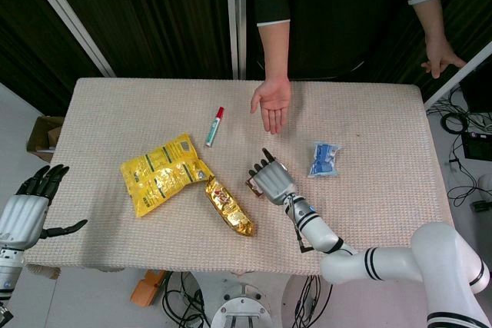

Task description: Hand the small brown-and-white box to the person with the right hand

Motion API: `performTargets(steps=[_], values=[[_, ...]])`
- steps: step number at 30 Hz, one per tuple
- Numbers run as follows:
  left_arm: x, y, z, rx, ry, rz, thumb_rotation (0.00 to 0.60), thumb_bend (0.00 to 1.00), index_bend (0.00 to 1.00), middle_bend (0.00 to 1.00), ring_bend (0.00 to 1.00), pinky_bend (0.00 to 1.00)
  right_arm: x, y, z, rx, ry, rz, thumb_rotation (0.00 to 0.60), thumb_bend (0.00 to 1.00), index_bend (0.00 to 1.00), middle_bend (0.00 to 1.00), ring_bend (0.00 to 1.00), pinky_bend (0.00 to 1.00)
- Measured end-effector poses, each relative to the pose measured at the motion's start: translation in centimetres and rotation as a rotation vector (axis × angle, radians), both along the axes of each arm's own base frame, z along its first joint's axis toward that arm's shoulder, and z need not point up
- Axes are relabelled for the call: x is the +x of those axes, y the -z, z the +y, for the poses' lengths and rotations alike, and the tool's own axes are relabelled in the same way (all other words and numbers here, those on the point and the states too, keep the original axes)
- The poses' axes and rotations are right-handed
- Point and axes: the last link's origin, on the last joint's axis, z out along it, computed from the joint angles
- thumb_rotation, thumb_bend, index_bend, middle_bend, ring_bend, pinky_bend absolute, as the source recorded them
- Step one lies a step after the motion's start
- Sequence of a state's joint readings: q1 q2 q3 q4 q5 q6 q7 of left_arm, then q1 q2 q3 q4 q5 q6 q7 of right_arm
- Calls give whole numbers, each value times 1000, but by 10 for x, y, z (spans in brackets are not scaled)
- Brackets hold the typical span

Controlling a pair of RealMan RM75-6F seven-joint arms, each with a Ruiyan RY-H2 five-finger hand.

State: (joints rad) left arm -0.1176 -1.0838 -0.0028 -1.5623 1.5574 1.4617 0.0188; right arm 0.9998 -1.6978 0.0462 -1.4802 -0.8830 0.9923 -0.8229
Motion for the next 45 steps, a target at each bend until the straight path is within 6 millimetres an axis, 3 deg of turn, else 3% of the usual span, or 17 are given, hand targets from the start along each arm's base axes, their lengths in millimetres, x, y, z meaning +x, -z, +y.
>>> performTargets(steps=[8, 15, 30, 32, 36, 38, 41, 45], values=[[-1, -1, 0, 2, 1, -4, 309, 0, 37, 64, 66, 208, 20, -43, -6, -163, -86, -150, 600, 316, 625, 582, 401, 76], [1, 3, 3, -14, 13, -11, 310, 0, 37, 64, 65, 208, 41, -87, -16, -471, -100, -238, 600, 316, 628, 582, 394, 75], [-2, -2, 1, -25, 2, -17, 306, 0, 37, 64, 66, 208, 40, -50, -72, -582, 104, -157, 600, 312, 585, 548, 383, 45], [-3, -2, 0, -31, 1, -20, 308, 0, 37, 64, 66, 208, 41, -47, -74, -581, 107, -152, 600, 301, 492, 480, 345, 28], [-3, -4, 0, -21, 6, -17, 307, 0, 37, 64, 66, 208, 43, -42, -80, -563, 135, -146, 600, 249, 199, 295, 219, 7], [-3, -6, 0, -17, 4, -11, 311, 0, 37, 64, 66, 208, 43, -40, -80, -551, 140, -143, 600, 190, 40, 131, 64, 0], [-5, -10, 1, -9, -2, -1, 310, 0, 37, 64, 66, 208, 44, -41, -80, -533, 134, -139, 600, 141, 0, 7, 0, 0], [-4, -13, 1, 4, -1, -1, 308, 0, 37, 64, 65, 208, 46, -46, -77, -508, 127, -156, 600, 94, 0, 0, 0, 0]])
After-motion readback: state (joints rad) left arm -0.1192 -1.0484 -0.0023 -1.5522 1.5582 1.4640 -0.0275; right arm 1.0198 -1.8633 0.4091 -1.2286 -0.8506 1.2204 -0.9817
